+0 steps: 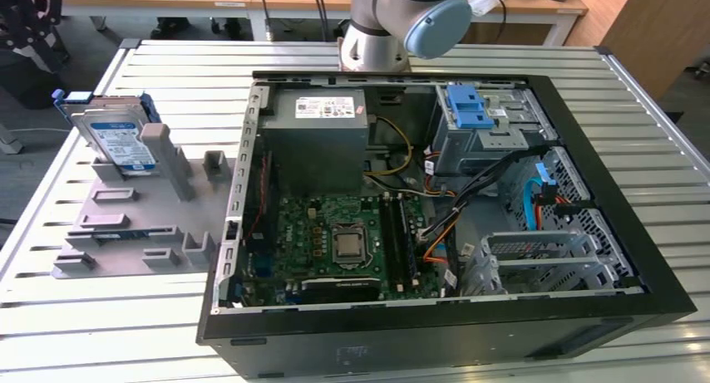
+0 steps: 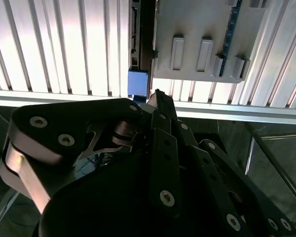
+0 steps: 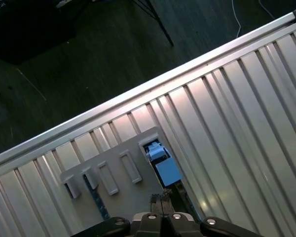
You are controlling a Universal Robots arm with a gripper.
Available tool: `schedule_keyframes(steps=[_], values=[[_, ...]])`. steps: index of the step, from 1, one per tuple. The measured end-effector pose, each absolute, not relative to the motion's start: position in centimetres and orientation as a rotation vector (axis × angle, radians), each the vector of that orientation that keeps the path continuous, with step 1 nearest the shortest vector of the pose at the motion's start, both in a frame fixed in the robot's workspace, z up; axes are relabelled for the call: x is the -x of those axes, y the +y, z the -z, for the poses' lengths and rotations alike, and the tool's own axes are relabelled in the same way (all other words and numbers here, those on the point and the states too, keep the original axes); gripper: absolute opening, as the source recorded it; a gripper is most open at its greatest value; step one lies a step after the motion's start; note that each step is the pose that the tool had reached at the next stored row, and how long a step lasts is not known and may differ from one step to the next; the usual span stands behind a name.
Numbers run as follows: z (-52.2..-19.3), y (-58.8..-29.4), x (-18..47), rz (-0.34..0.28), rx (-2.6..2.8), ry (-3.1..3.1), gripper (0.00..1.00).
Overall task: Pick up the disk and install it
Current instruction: 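Pick up the disk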
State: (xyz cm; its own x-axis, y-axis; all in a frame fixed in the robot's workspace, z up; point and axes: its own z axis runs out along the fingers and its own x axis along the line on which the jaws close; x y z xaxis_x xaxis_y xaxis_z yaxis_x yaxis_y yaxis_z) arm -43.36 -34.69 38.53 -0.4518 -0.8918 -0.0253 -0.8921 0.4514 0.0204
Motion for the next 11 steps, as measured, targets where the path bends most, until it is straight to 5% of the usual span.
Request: schedule_keyframes(steps=[11], values=[[-38.52, -34.69, 43.36, -0.048, 1.783, 2.574, 0.11]])
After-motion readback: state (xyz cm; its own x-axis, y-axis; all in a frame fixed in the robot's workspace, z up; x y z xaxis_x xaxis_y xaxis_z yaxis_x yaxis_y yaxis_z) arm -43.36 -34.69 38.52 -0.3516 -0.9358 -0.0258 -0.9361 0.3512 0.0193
